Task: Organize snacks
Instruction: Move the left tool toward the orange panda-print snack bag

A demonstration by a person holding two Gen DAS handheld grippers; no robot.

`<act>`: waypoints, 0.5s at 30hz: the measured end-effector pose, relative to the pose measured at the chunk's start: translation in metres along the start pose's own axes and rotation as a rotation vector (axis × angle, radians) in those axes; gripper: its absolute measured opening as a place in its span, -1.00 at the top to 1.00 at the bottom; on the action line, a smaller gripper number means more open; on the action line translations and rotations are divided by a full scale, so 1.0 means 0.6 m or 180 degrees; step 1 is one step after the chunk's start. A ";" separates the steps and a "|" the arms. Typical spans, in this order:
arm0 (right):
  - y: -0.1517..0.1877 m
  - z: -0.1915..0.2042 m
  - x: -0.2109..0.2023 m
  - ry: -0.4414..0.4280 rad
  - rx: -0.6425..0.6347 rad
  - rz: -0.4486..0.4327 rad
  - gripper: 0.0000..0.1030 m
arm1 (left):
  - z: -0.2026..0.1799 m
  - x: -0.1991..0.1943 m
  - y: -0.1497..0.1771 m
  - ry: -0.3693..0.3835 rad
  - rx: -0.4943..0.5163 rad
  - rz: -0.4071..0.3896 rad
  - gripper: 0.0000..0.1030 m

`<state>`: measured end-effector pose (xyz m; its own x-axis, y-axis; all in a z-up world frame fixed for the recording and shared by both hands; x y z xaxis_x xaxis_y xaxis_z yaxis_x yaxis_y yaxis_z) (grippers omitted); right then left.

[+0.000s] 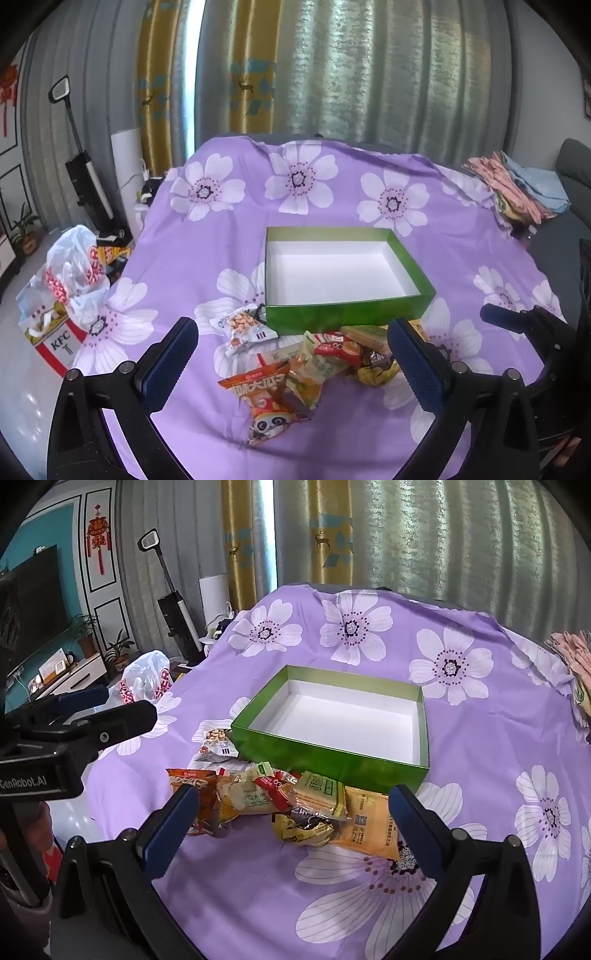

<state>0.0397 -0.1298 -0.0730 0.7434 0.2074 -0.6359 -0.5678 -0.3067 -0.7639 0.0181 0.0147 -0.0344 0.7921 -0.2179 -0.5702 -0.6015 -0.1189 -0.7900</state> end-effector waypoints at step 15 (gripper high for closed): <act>0.022 0.001 0.032 -0.0103 0.0059 0.0119 -1.00 | 0.034 0.050 0.045 0.0405 -0.0355 0.0317 -0.98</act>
<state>0.0462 -0.1294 -0.0950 0.7098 0.2263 -0.6671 -0.6017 -0.2976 -0.7412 0.0282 0.0249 -0.0774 0.7127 -0.3537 -0.6058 -0.6897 -0.1957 -0.6971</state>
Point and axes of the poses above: each gripper's, at about its wrist camera, not at the fingertips, and x roughly the way its jaws point, z to its left, y to its underside, the point moved 6 cm from there along x, roughly the way its jaws point, and after that the axes turned 13 degrees about y, right-handed, at the moved point
